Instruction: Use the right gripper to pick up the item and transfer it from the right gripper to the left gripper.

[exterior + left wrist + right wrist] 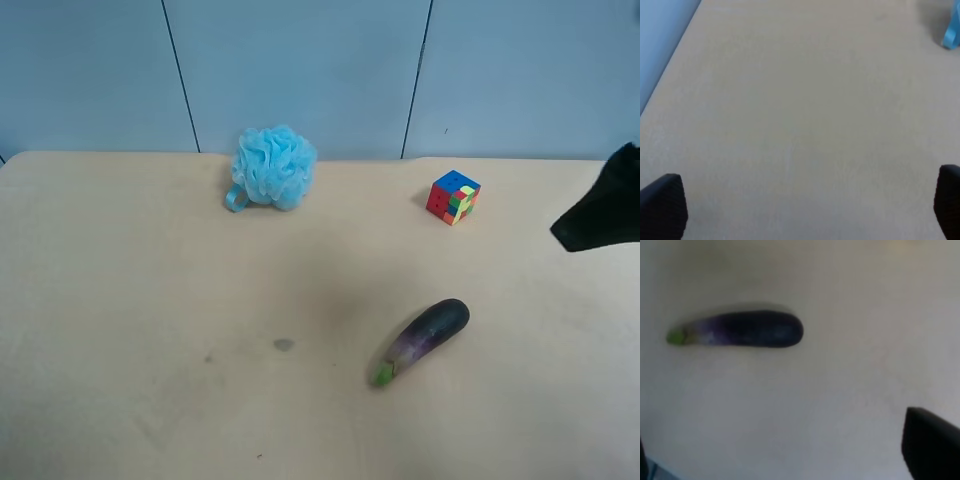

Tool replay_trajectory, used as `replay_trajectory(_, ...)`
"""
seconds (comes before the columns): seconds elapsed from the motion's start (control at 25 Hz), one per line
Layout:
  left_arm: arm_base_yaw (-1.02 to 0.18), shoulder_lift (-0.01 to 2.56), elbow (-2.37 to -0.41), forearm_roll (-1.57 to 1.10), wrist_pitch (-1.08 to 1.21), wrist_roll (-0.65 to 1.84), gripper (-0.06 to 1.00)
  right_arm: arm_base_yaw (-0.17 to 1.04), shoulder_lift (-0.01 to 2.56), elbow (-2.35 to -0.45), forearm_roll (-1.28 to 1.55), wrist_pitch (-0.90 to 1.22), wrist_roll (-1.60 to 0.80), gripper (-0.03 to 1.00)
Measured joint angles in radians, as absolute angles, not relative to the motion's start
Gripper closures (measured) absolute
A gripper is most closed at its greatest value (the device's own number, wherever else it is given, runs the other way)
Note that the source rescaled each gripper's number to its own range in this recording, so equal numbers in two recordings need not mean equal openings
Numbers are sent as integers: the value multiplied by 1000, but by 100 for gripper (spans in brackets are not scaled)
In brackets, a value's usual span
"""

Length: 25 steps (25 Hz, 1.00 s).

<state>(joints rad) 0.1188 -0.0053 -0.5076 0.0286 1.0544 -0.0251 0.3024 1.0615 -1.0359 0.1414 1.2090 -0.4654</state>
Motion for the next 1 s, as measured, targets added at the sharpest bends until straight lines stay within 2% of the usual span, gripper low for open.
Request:
replay_trajectory(0.28, 119, -5, -508, 29, 1054, -25, -6, 457, 1313, -1091, 42, 1213, -616, -3)
replay_trajectory(0.68, 119, -5, -508, 29, 1054, -25, -6, 467, 1501, -1092, 122, 1219, -976, -3)
replay_trajectory(1.0, 119, -5, -508, 29, 1054, -25, -6, 468, 1510, -1050, 113, 1221, -1019, -3)
